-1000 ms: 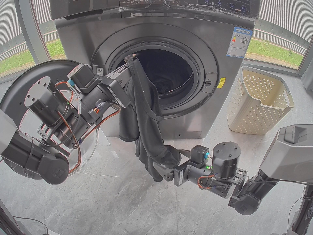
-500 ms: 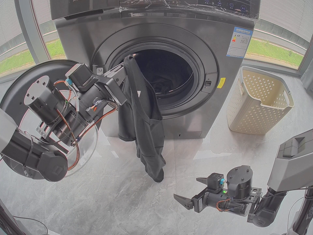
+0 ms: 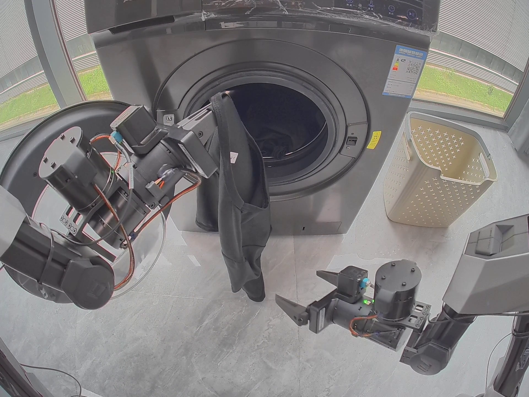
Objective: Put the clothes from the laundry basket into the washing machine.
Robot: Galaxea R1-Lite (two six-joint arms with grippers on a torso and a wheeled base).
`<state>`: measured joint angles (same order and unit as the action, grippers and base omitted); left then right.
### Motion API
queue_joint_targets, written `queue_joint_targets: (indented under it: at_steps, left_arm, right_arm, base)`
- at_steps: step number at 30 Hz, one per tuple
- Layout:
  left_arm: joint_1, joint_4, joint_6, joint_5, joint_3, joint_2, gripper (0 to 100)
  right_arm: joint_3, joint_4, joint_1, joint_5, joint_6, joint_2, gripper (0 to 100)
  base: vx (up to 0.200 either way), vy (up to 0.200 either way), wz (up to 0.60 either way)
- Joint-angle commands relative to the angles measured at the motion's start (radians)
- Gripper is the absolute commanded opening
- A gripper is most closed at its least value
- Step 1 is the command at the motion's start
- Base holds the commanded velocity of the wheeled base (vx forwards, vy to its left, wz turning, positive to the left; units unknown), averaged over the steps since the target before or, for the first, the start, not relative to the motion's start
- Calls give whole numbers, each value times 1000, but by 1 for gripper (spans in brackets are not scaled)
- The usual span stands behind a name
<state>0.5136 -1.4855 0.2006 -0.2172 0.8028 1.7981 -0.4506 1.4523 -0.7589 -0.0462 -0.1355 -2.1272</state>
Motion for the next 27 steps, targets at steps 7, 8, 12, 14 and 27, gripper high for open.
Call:
queue_joint_targets:
  at_steps: [7, 8, 12, 14, 27]
  left_arm:
    - [37, 5, 0, 6, 3, -68, 0]
    - [39, 5, -1, 6, 3, -75, 0]
    - [45, 7, -1, 4, 0, -92, 0]
    - [55, 8, 0, 4, 1, -100, 0]
    - [71, 7, 0, 1, -10, -112, 0]
  right_arm:
    - [-299, 3, -8, 5, 1, -146, 100]
    - [-318, 3, -8, 5, 1, -160, 100]
    - [-372, 2, 3, 5, 4, -191, 100]
    - [-415, -1, 12, 5, 7, -214, 100]
    - [-614, 3, 67, -1, 7, -338, 100]
  base:
    - [0, 0, 0]
    - [0, 0, 0]
    - [0, 0, 0]
    - [0, 0, 0]
    - [0, 0, 0]
